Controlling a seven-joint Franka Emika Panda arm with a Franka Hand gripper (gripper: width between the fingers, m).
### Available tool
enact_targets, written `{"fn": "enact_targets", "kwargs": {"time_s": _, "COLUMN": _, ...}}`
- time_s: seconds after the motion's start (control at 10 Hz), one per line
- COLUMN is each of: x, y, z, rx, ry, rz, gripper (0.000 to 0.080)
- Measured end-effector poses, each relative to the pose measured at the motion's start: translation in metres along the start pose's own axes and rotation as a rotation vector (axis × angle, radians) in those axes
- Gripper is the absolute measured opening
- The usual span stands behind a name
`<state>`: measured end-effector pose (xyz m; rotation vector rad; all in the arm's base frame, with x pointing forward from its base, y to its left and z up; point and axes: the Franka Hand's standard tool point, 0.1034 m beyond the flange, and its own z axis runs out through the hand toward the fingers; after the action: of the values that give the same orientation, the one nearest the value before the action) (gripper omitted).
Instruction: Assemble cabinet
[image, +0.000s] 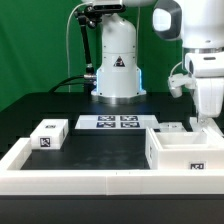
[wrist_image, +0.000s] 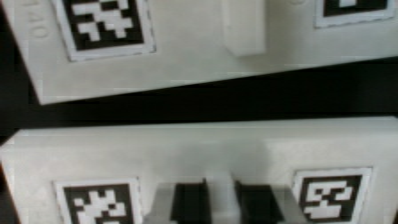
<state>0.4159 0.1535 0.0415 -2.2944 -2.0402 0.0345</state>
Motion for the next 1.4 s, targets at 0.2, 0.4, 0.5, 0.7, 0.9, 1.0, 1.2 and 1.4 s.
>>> {"fn": "enact_targets", "kwargs": {"time_s": 0.2, "x": -0.013, "y": 0.008, "z": -0.022, "rx": -0.015, "ry": -0.022, "rz": 0.004, "gripper": 0.0068}}
{"fn": "enact_targets", "kwargs": {"time_s": 0.4, "x": -0.029, "y": 0.013, "z": -0.025, "rx": -0.016, "ry": -0.025, "rz": 0.005, "gripper": 0.0068}}
{"fn": "enact_targets", "kwargs": {"time_s": 0.5, "x": -0.035, "y": 0.016, "z": -0.025, "rx": -0.017, "ry": -0.024, "rz": 0.011, "gripper": 0.0068}}
{"fn": "enact_targets", "kwargs": {"time_s": 0.7, "x": -0.039, "y": 0.018, "z": -0.024, "rx": -0.02, "ry": -0.019, "rz": 0.021, "gripper": 0.0069}}
{"fn": "enact_targets", "kwargs": {"time_s": 0.9, "x": -0.04, "y": 0.019, "z": -0.024, "rx": -0.019, "ry": -0.018, "rz": 0.02, "gripper": 0.0069}}
{"fn": "enact_targets", "kwargs": {"time_s": 1.0, "x": -0.04, "y": 0.022, "z": -0.022, "rx": -0.018, "ry": -0.016, "rz": 0.018, "gripper": 0.0069}}
{"fn": "enact_targets", "kwargs": {"time_s": 1.2, "x": -0.04, "y": 0.029, "z": -0.023, "rx": -0.024, "ry": -0.012, "rz": 0.019, "gripper": 0.0069}}
{"fn": "enact_targets", "kwargs": {"time_s": 1.4, "x": -0.04, "y": 0.032, "z": -0.024, "rx": -0.028, "ry": -0.01, "rz": 0.022, "gripper": 0.0069}}
